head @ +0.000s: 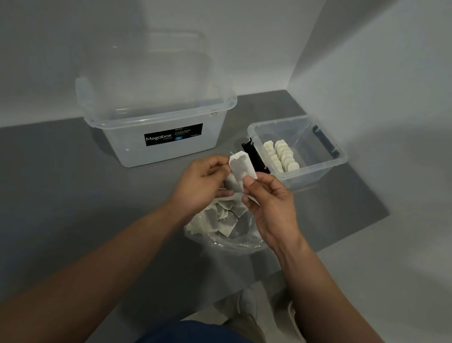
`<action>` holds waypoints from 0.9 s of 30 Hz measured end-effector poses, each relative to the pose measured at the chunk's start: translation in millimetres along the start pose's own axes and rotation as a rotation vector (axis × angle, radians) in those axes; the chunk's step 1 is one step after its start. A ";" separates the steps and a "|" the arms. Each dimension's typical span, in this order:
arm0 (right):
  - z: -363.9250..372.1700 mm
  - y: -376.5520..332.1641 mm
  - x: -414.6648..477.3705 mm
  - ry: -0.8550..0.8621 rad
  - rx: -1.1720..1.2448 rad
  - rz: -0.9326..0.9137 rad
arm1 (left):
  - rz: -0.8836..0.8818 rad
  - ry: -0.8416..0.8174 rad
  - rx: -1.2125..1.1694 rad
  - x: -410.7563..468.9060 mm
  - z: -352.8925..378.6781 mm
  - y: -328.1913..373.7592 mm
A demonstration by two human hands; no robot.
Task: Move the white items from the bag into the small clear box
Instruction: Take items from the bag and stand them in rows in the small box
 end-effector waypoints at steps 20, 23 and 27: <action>-27.8 -124.4 33.1 -0.134 -0.913 -0.456 | 0.381 -0.030 0.840 30.9 64.5 76.7; -15.1 -152.0 45.0 -0.306 -1.188 -0.518 | 0.418 -0.035 0.956 40.3 80.4 89.8; -21.4 -172.5 61.3 -0.408 -1.319 -0.534 | 0.399 -0.014 0.979 53.1 92.8 93.5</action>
Point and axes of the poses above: each hand's wrist, its own x-axis towards the middle knuckle, its own z-axis out of the palm, y = z × x, the point moved 9 cm from there along x, towards the middle knuckle, and after that the axes turned 4 degrees about -y, right-handed, at the moved point
